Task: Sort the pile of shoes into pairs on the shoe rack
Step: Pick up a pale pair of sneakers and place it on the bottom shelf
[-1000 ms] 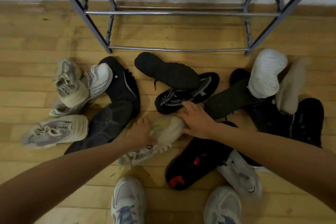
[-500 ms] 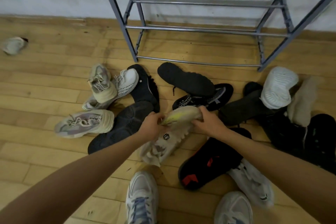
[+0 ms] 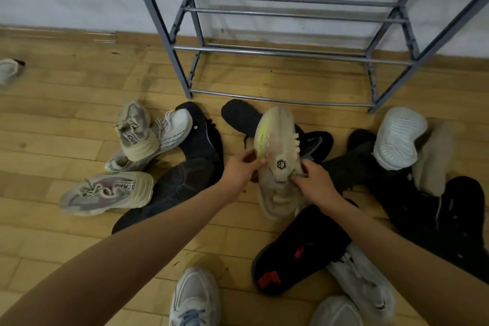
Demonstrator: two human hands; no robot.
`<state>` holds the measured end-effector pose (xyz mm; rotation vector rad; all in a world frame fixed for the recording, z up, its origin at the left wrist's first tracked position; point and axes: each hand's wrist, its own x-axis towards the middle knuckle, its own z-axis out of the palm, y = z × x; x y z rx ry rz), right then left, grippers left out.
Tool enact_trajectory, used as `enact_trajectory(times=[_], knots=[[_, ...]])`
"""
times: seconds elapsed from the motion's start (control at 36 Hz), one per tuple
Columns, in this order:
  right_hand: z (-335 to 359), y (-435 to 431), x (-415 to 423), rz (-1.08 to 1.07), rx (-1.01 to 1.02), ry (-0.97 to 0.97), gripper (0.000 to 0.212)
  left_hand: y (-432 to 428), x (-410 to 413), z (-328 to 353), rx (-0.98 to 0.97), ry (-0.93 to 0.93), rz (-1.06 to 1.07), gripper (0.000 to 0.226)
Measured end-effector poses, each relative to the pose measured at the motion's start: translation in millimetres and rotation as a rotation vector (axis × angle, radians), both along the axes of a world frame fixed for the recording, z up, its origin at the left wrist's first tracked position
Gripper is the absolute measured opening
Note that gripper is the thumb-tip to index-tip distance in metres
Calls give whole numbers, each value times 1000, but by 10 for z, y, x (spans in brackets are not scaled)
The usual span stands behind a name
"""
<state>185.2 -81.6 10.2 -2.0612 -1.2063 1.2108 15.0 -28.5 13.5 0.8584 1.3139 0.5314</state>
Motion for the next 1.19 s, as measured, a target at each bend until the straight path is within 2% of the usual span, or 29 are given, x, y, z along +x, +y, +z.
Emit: enact_trajectory(times=[0.06,0.17,0.28,0.33,0.39,0.44,0.53,0.58,0.61,0.67,0.72,0.81,0.86,0.97,1.08,1.14,1.19], knots=[[-7,-18,45,-54,21,-13,20,-29,91,-19,21,14,-110,52],[-38,-16,99,-45,-37,28,17,-80,240,-130,-16,128,-283,84],[-97,-53,209,-13,-202,169,19,-84,292,-243,96,250,-281,88],[-118,-92,328,-9,-210,149,21,-99,320,-270,141,254,-263,85],[-109,-154,491,-28,-118,24,23,-127,355,-297,205,269,-261,83],[-81,-227,689,-92,81,-160,24,-150,405,-315,269,277,-255,82],[-54,-302,1003,-101,345,-560,32,-173,539,-280,344,295,-277,76],[-39,-284,1197,-120,373,-769,47,-178,660,-220,380,305,-297,73],[-16,-266,1274,-121,306,-813,55,-179,721,-192,382,297,-310,73],[-34,-229,1427,-112,108,-805,67,-177,831,-171,365,286,-341,74],[-97,-229,1521,-99,6,-763,67,-161,914,-146,339,297,-371,73],[-227,-277,1596,-90,119,-786,46,-131,977,-140,315,301,-382,70],[-269,-289,1642,-115,167,-750,46,-114,997,-141,306,312,-384,68],[-204,-309,1716,-124,279,-699,30,-83,1045,-145,274,304,-377,65],[-65,-410,1821,-357,384,-609,16,-45,1171,-115,294,300,-384,60],[-58,-434,1941,-469,296,-671,23,-12,1272,-65,297,295,-382,57],[-74,-447,2059,-529,70,-650,41,49,1368,-30,290,290,-377,55]])
